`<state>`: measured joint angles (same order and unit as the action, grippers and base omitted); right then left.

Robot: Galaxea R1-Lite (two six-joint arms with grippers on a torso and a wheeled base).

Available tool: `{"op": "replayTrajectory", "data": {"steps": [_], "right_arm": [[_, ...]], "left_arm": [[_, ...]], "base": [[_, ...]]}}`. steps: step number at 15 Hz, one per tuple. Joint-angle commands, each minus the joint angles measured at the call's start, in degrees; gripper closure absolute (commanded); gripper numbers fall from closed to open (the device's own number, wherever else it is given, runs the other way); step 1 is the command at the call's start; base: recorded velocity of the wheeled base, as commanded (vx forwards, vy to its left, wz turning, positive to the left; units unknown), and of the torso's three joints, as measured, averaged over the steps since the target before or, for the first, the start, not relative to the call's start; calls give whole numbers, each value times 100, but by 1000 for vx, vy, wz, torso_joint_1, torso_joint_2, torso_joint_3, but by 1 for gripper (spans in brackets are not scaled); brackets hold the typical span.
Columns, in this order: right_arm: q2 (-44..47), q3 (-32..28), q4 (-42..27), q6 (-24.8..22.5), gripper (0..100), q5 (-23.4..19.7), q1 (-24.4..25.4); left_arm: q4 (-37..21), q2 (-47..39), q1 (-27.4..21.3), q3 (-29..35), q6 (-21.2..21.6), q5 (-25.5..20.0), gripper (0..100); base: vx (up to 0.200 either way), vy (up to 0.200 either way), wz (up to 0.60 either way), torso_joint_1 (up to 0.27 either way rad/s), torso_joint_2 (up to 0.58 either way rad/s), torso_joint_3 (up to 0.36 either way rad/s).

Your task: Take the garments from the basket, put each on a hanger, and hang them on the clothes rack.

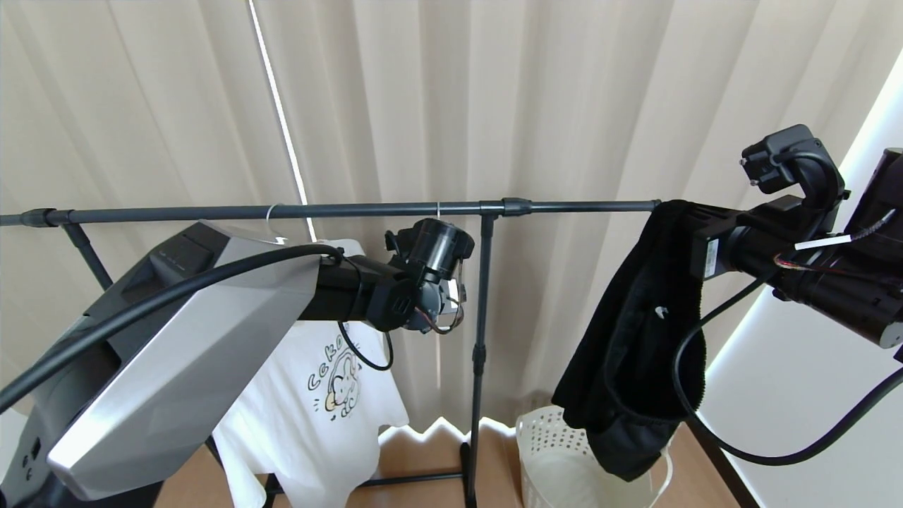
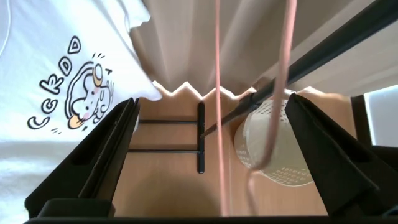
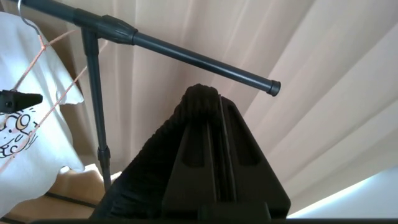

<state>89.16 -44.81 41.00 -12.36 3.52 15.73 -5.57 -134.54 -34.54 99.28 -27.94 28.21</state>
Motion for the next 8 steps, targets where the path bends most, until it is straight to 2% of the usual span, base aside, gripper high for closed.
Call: {"op": "replayTrajectory", "data": {"steps": [1,8], "right_arm": [[-48,-1,-4,-3,100,-1,1],[-101,8,-13,-3,100,-1,1]], "left_arm": [[-181,41,8,-5,8,9,0],[-295,-90,-150,-216,17,9,0]], "base": [[0,0,0,0,0,0],[0,0,0,0,0,0]]}}
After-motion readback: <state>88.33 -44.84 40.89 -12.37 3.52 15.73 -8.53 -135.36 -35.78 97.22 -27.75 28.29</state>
